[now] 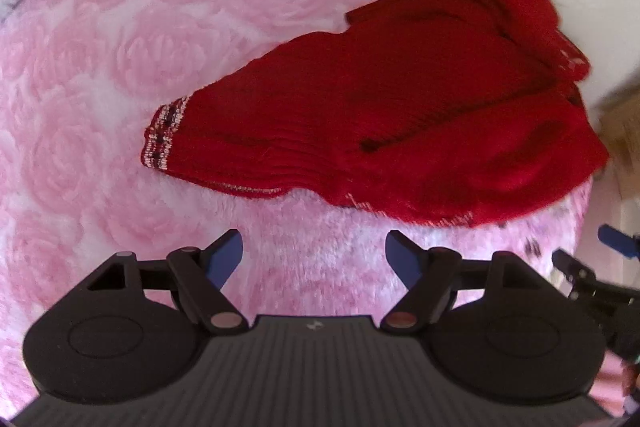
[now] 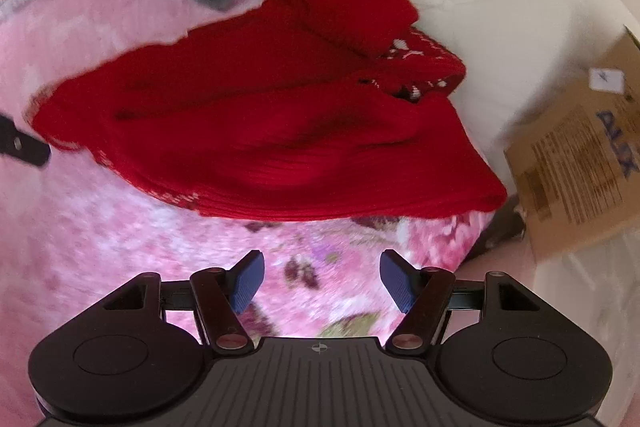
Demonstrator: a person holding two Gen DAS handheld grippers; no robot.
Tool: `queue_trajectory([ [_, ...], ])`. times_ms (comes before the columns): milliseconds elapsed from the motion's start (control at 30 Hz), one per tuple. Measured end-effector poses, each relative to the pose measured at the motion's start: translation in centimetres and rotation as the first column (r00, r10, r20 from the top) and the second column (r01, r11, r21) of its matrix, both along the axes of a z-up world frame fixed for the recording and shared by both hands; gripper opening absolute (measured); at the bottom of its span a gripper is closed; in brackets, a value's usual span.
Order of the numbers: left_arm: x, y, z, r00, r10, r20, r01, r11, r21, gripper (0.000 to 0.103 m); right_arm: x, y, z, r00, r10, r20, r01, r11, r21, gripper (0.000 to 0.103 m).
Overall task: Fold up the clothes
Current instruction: 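Grasp the sweater's striped cuff with the left gripper while the right gripper grasps the sweater body, then lift the sweater with both grippers and shake it out in the air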
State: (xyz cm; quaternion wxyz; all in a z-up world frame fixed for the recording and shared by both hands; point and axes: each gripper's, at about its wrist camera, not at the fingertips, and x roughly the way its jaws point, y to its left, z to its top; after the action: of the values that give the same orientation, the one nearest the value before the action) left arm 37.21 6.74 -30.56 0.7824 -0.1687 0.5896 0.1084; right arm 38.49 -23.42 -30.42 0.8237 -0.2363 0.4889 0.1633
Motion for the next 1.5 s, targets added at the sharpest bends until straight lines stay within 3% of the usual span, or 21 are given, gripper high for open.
queue_trajectory([
  [133,1.5,1.2,-1.6,0.996,0.083,0.010,-0.083,0.996,-0.028,0.076,0.7,0.6,-2.4,0.995,0.089,0.041,-0.085,0.991,-0.101,0.068],
  [267,2.0,2.9,-3.1,0.974,0.221,0.045,-0.216,0.972,-0.094,0.076,1.3,1.1,-4.6,0.979,0.194,0.069,-0.178,0.967,-0.184,0.068],
  [433,1.8,5.0,-5.3,0.922,0.384,0.051,-0.376,0.918,-0.126,0.076,2.6,1.4,-6.6,0.962,0.262,0.080,-0.239,0.945,-0.223,0.068],
  [600,1.5,6.9,-7.9,0.846,0.534,0.007,-0.521,0.828,-0.210,0.076,3.4,1.8,-7.0,0.948,0.295,0.122,-0.265,0.940,-0.215,0.068],
  [633,1.7,7.0,-8.0,0.839,0.544,0.007,-0.531,0.821,-0.208,0.076,3.6,1.9,-7.1,0.946,0.299,0.127,-0.268,0.939,-0.214,0.067],
  [667,1.8,7.0,-8.0,0.837,0.548,0.007,-0.536,0.820,-0.201,0.068,3.8,1.9,-7.0,0.945,0.298,0.132,-0.266,0.940,-0.213,0.057],
  [700,2.0,6.9,-7.9,0.844,0.536,0.020,-0.521,0.828,-0.207,0.045,4.1,2.0,-6.8,0.946,0.293,0.137,-0.261,0.942,-0.212,0.046],
  [733,2.1,6.9,-7.7,0.855,0.517,0.039,-0.498,0.839,-0.220,0.031,4.4,2.0,-6.7,0.947,0.288,0.142,-0.255,0.944,-0.211,0.017],
  [767,2.1,7.0,-7.6,0.857,0.513,0.051,-0.487,0.837,-0.251,0.012,4.5,2.1,-6.5,0.948,0.283,0.149,-0.247,0.944,-0.221,0.006],
  [867,1.8,7.3,-6.9,0.849,0.524,0.074,-0.479,0.820,-0.314,0.011,5.5,1.4,-4.7,0.966,0.216,0.140,-0.198,0.971,-0.132,0.005],
  [1033,-0.6,6.9,-2.1,0.852,0.477,0.214,-0.404,0.860,-0.311,0.010,5.1,-0.1,0.8,0.971,0.127,0.202,-0.133,0.991,0.016,0.004],
  [1100,-2.4,7.1,0.5,0.840,0.467,0.278,-0.376,0.868,-0.324,0.010,4.1,-0.7,3.6,0.969,0.092,0.230,-0.115,0.989,0.088,0.004],
  [1167,-4.7,7.4,3.5,0.813,0.472,0.341,-0.362,0.868,-0.339,0.010,3.1,-0.9,6.6,0.961,0.074,0.268,-0.118,0.981,0.151,0.004],
  [1267,-9.2,8.2,8.4,0.749,0.490,0.445,-0.370,0.868,-0.332,0.010,0.0,-0.4,11.3,0.937,0.080,0.340,-0.169,0.955,0.242,0.003],
  [1367,-15.2,9.6,13.5,0.670,0.510,0.540,-0.401,0.860,-0.316,0.010,-3.5,0.8,16.2,0.901,0.103,0.421,-0.260,0.905,0.337,0.003],
  [1500,-25.0,11.8,21.4,0.544,0.500,0.674,-0.456,0.851,-0.263,0.009,-9.4,3.3,23.1,0.843,0.133,0.522,-0.403,0.797,0.449,0.003],
])
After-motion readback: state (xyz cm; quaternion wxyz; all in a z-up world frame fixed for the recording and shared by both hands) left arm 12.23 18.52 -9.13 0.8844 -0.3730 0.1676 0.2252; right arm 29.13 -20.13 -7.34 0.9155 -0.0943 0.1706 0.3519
